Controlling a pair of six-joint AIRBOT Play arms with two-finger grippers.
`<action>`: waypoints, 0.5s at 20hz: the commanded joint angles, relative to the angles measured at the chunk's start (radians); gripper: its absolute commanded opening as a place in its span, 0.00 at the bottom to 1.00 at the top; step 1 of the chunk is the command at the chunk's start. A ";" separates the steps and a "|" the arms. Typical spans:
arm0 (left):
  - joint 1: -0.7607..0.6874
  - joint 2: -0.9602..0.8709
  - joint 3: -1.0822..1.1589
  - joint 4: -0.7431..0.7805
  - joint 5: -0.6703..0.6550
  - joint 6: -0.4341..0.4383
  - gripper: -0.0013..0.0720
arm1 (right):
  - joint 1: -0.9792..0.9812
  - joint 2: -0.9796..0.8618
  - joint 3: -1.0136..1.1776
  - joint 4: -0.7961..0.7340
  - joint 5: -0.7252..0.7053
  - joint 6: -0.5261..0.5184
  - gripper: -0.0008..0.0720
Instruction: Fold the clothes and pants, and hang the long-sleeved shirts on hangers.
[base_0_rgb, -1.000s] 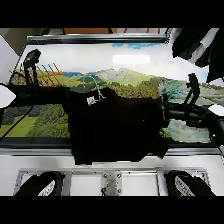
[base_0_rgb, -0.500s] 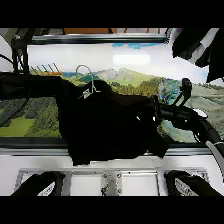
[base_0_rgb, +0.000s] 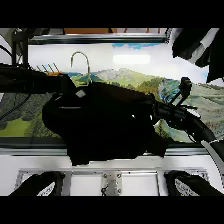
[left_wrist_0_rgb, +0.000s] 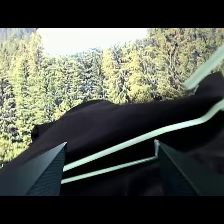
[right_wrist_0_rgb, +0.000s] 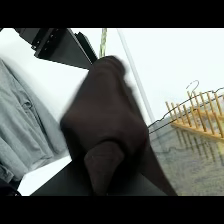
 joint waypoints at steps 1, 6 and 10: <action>0.002 0.035 0.006 0.002 0.037 0.005 0.83 | 0.002 -0.001 0.000 0.015 0.001 0.016 0.03; 0.002 0.103 0.006 0.027 0.094 0.004 0.83 | 0.002 -0.001 0.000 0.017 0.001 0.023 0.03; 0.002 0.142 0.006 0.106 0.100 -0.007 0.04 | -0.016 0.012 0.031 0.086 -0.009 0.022 0.03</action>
